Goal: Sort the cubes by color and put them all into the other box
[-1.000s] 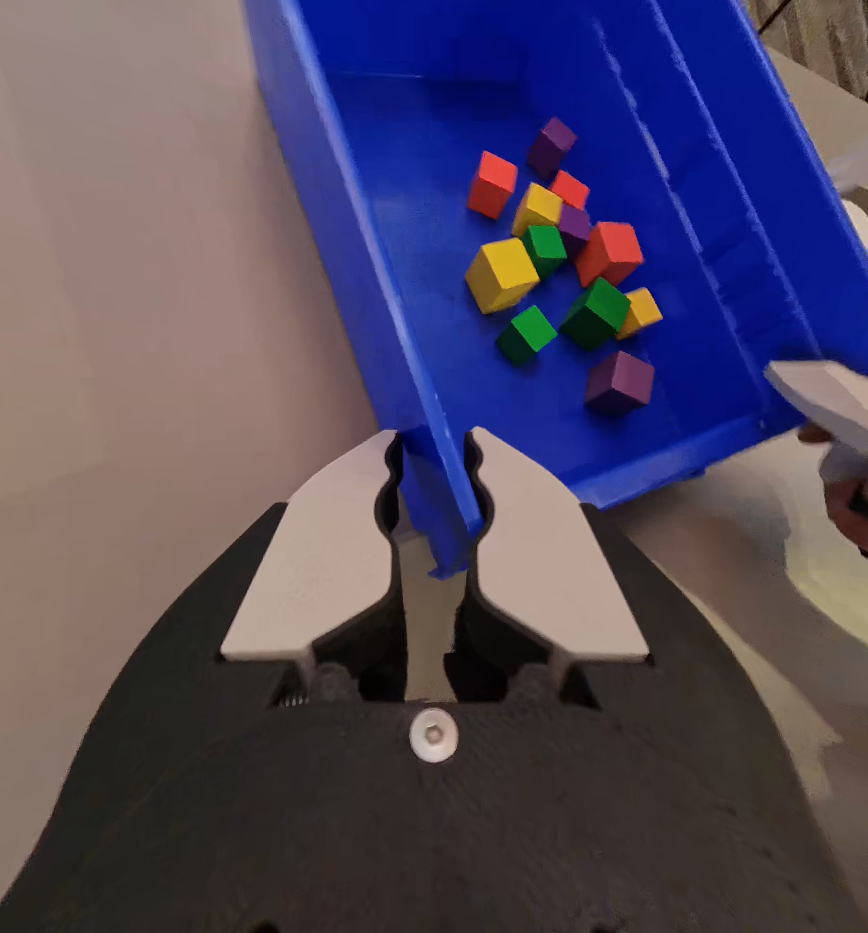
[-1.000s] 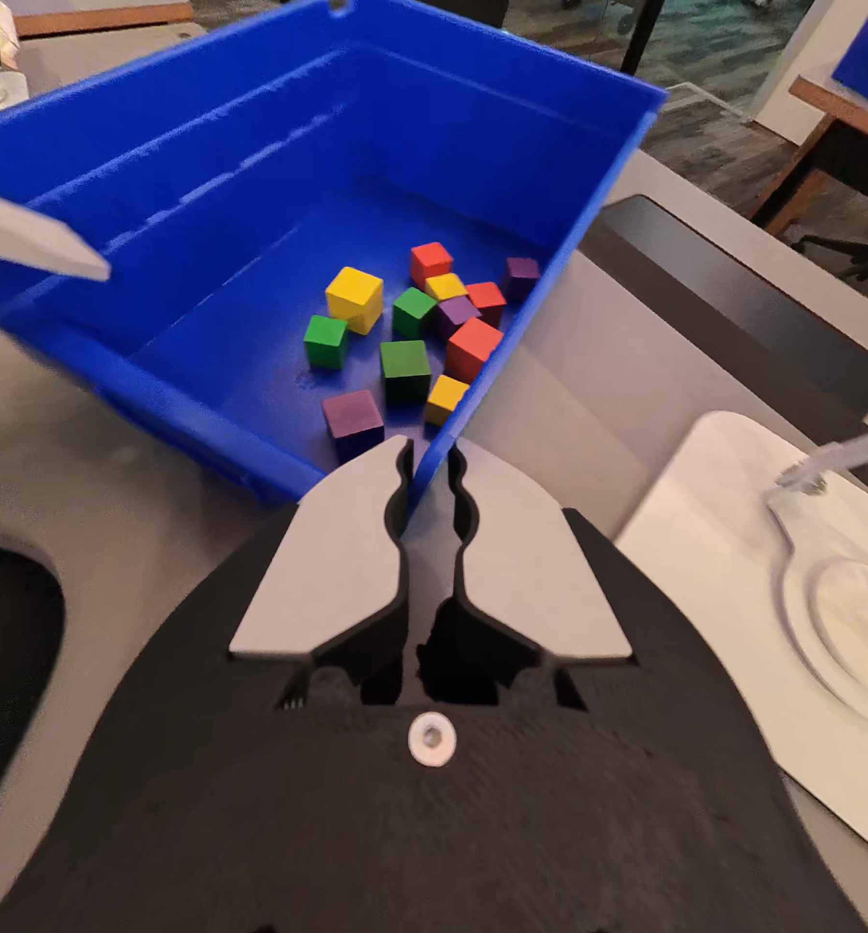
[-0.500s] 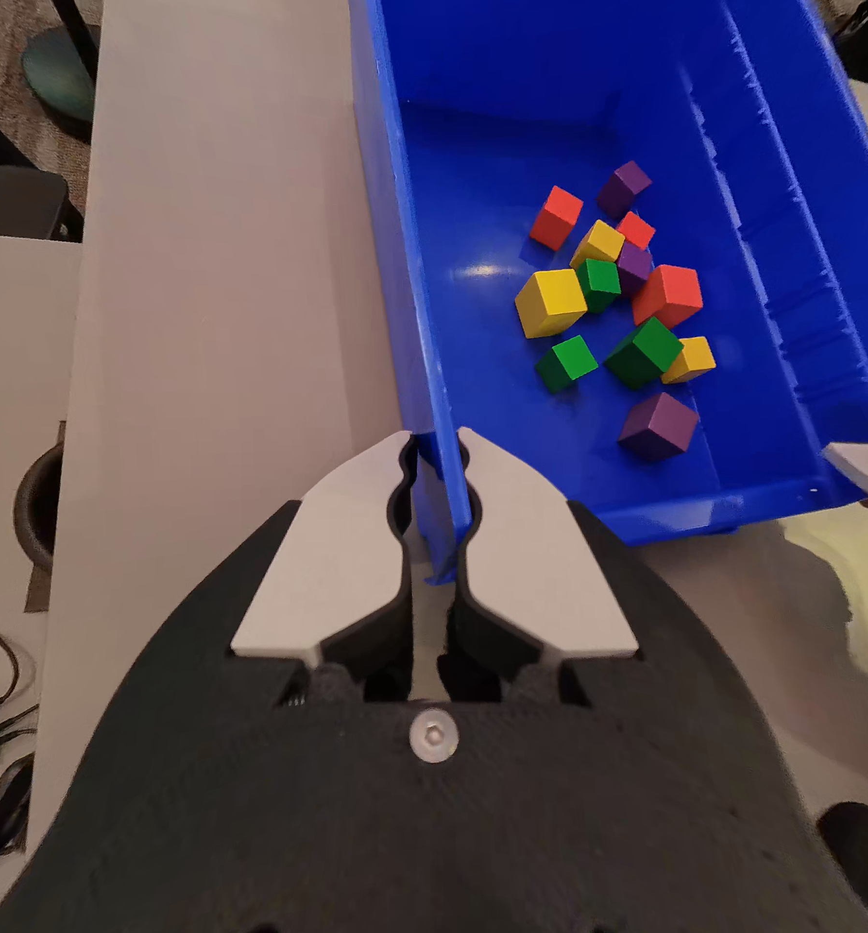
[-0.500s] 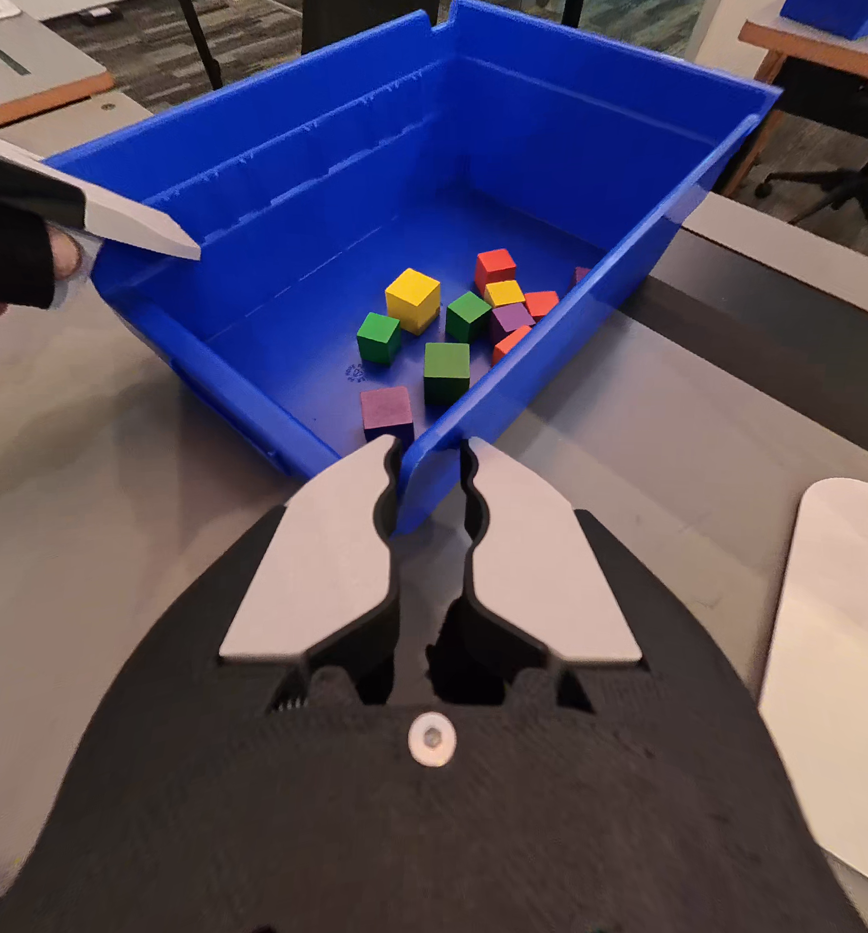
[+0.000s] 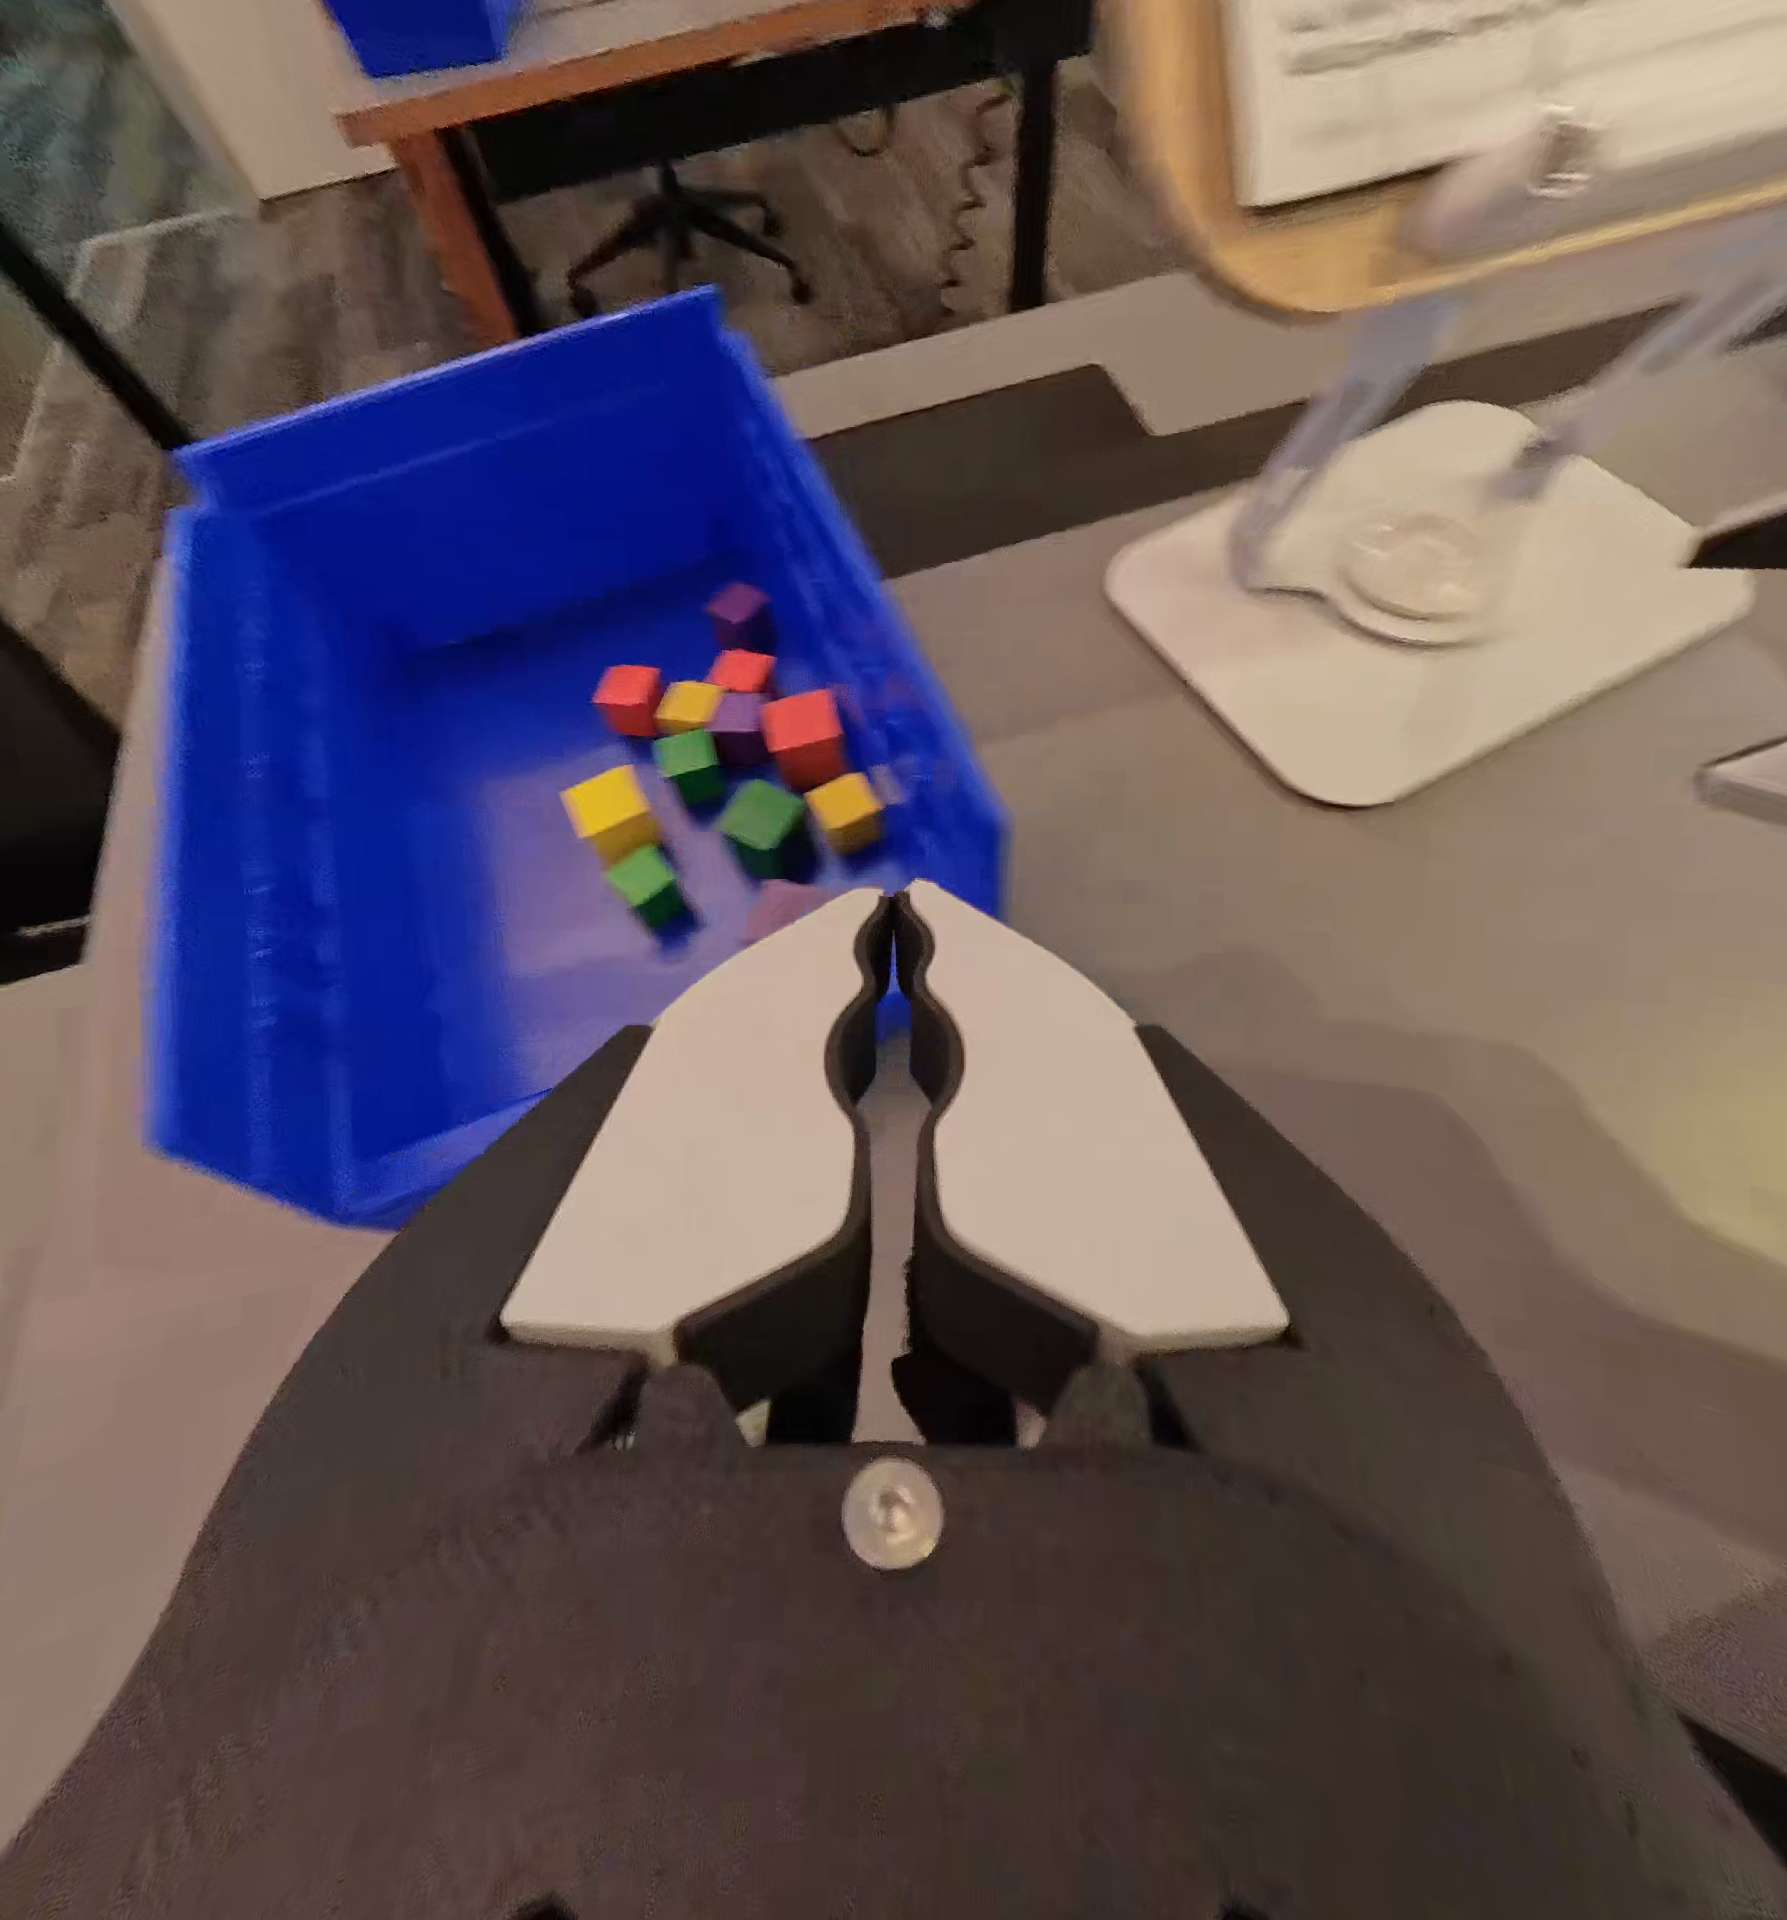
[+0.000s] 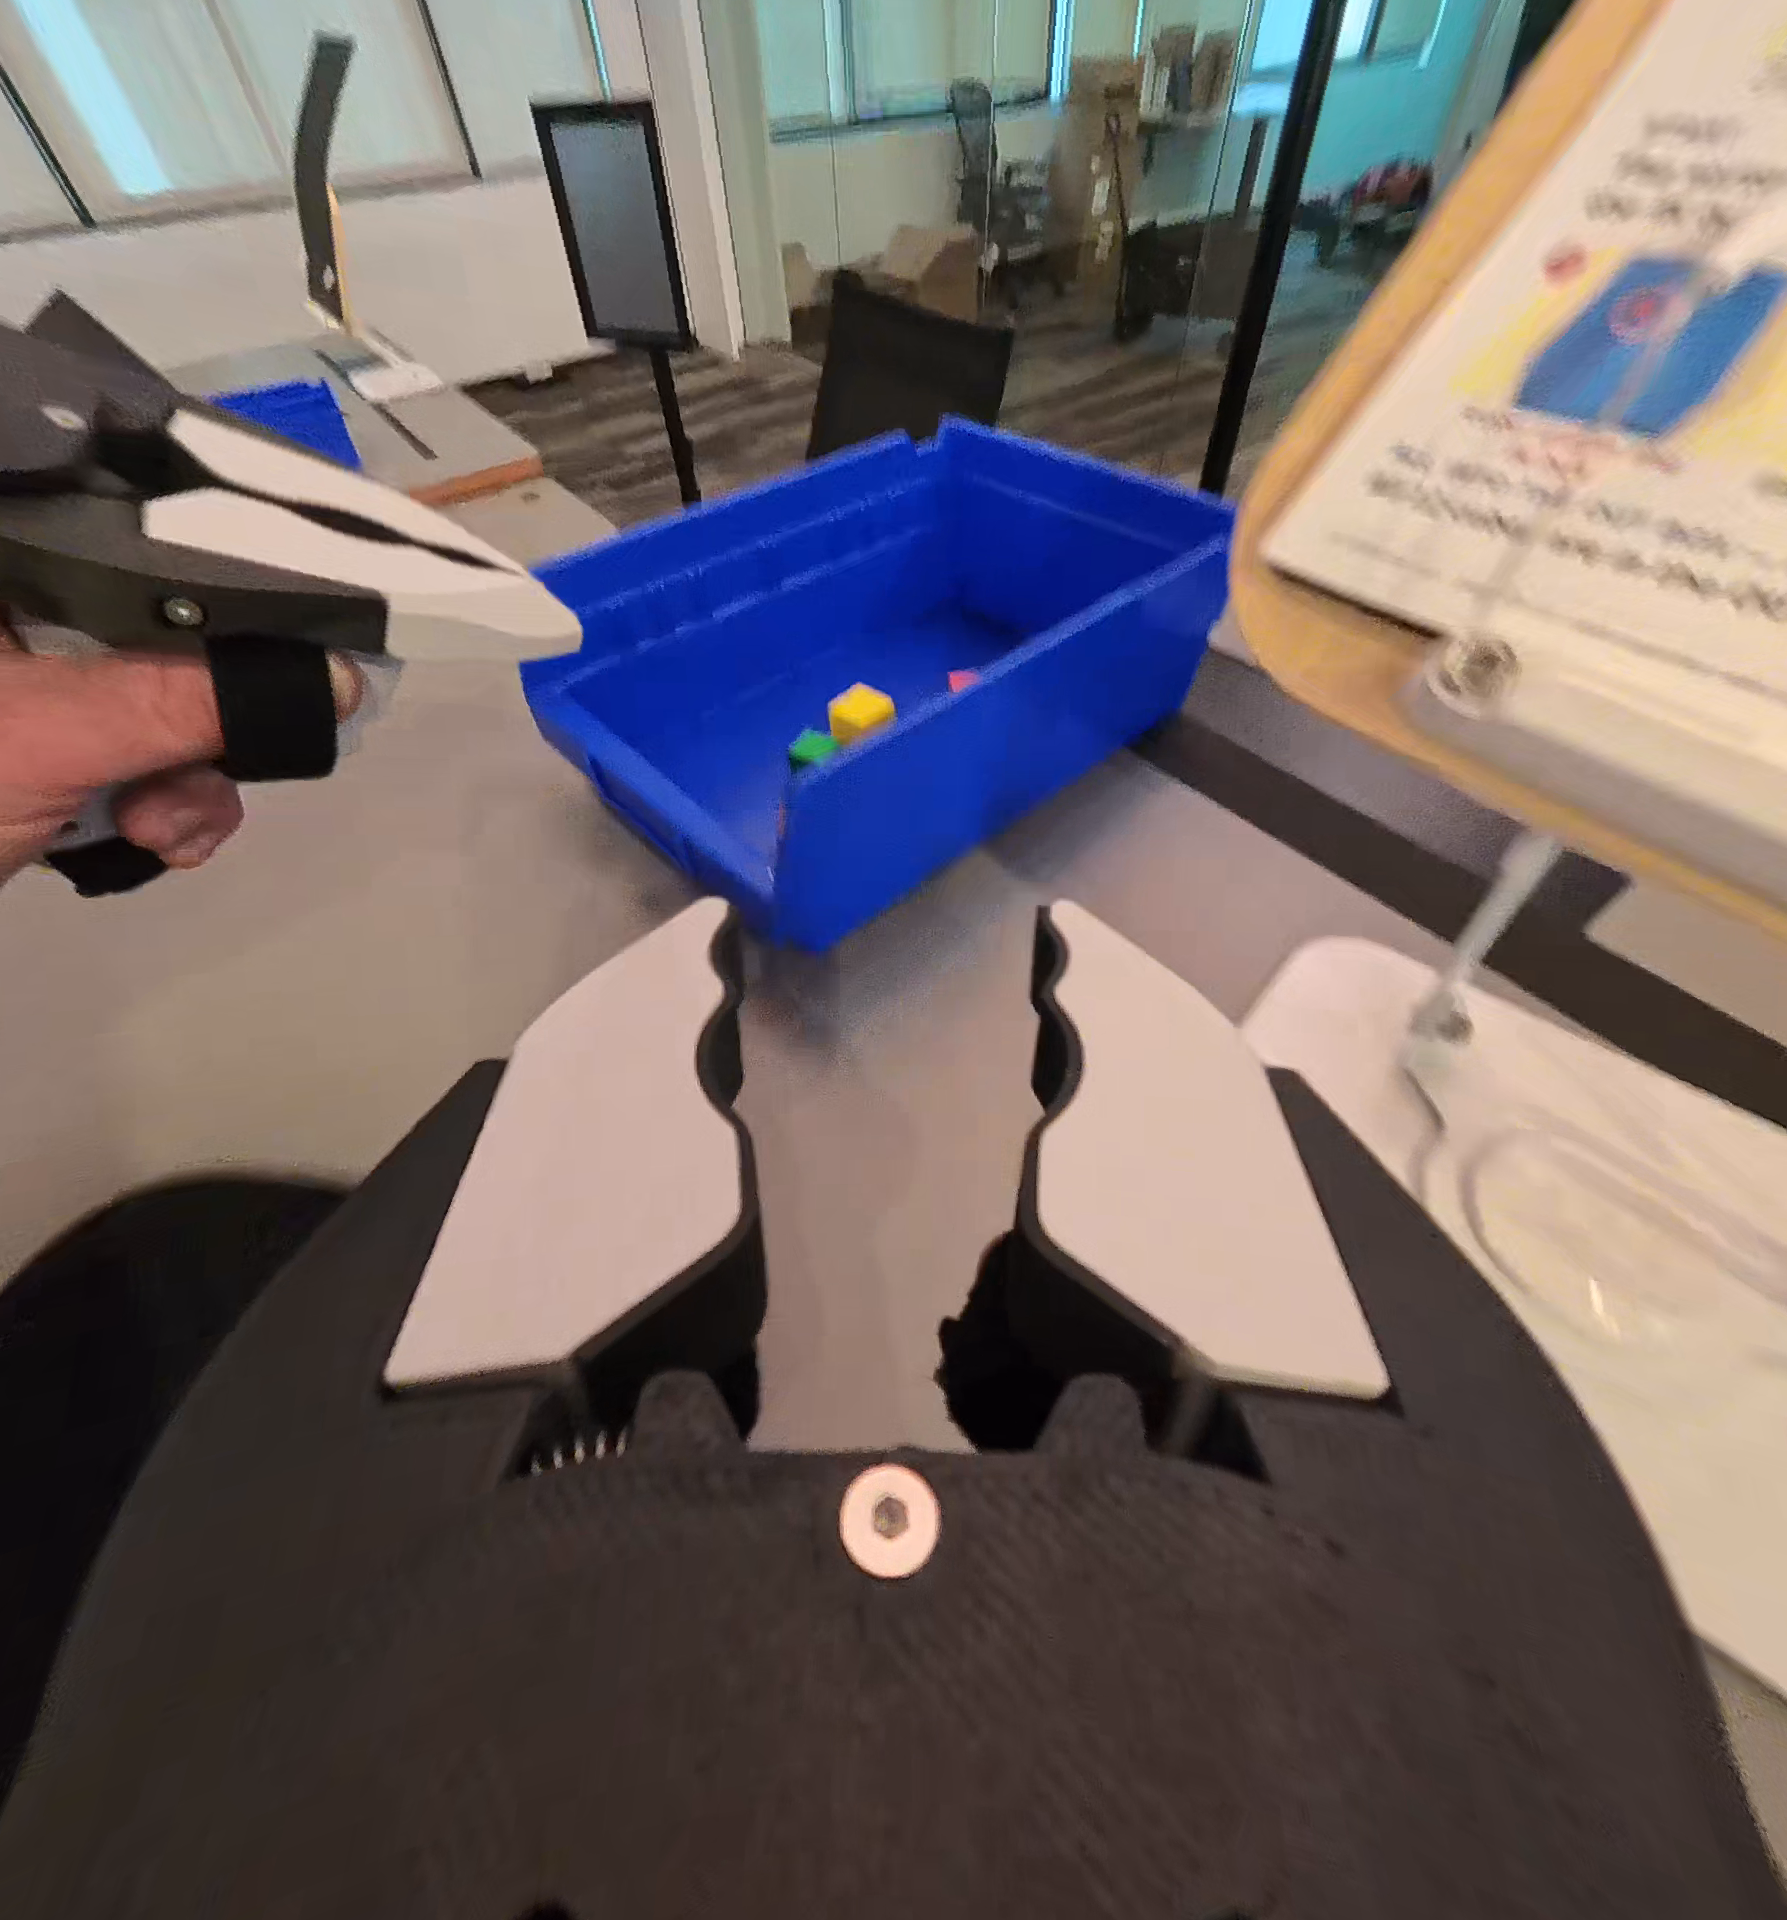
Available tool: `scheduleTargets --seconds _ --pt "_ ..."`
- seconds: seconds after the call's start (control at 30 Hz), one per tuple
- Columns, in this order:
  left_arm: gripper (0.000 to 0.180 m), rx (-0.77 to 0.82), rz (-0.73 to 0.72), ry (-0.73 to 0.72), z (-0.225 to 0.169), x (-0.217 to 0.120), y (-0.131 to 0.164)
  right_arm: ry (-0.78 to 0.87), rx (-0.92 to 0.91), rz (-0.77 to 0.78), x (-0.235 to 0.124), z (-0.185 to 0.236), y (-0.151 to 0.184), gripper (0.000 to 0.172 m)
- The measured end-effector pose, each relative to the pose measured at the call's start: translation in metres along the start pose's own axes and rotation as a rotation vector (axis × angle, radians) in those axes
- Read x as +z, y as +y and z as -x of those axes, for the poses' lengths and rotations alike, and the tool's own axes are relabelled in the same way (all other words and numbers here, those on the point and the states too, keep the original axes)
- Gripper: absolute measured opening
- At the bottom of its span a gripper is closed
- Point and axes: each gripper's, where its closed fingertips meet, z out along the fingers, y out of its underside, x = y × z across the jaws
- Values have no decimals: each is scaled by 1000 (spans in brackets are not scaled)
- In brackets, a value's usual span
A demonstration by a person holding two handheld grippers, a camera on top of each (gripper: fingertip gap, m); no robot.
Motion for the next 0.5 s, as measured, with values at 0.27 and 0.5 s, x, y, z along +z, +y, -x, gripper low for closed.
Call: scheduleTargets --seconds 0.27,0.5 --pt "76 -25 138 218 -155 70 22 189 60 286 -67 -96 96 94" --pt "104 45 271 303 -235 135 50 318 67 448 -95 -159 166 99"
